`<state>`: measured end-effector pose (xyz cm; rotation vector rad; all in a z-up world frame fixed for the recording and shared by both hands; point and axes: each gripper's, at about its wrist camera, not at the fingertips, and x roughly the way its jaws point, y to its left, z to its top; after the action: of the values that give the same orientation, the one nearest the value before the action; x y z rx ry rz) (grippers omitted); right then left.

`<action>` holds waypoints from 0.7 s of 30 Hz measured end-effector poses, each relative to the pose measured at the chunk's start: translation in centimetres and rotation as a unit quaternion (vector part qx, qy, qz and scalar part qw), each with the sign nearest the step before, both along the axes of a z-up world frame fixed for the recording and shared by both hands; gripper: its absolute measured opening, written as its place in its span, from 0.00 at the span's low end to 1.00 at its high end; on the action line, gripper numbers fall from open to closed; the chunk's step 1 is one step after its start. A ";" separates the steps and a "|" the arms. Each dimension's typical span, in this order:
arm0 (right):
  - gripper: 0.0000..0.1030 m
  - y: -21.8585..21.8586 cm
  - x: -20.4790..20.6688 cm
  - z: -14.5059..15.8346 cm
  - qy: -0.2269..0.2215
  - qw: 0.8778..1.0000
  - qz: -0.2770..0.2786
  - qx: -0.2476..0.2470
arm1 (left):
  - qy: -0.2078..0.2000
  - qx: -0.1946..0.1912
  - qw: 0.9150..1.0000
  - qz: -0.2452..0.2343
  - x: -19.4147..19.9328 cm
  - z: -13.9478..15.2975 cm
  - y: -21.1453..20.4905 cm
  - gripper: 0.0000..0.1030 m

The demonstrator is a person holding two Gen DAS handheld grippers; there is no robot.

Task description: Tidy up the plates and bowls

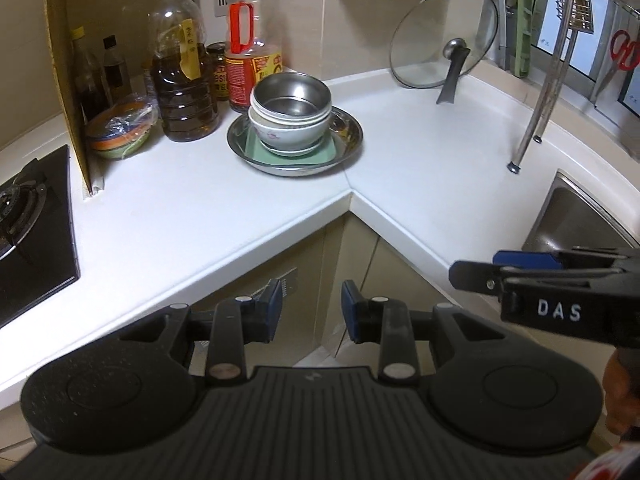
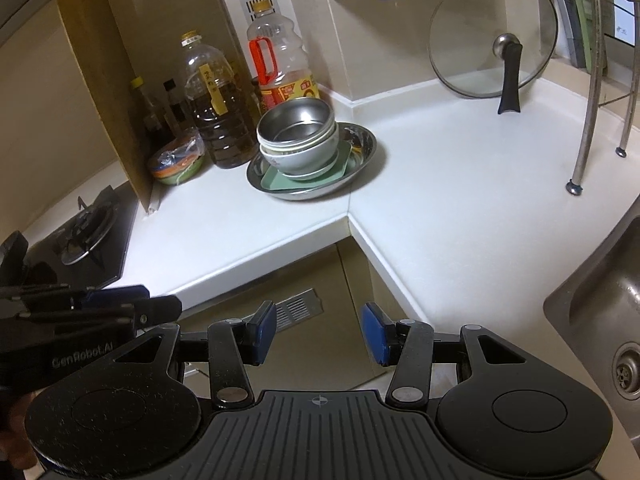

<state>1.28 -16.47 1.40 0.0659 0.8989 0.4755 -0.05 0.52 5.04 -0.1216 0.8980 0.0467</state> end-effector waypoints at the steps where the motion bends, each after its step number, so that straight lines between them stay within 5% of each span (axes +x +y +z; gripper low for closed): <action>1: 0.47 -0.1 0.1 0.1 -0.001 1.000 0.000 0.001 | 0.001 -0.002 1.000 0.001 0.0 0.0 -0.1 0.28; 21: 0.47 0.1 0.0 0.2 -0.002 1.000 0.011 0.002 | -0.007 0.000 1.000 0.008 -0.5 0.4 -0.3 0.28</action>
<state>1.32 -16.35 1.58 0.0589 0.8946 0.4985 -0.59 0.25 5.44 -0.1286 0.8838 0.0608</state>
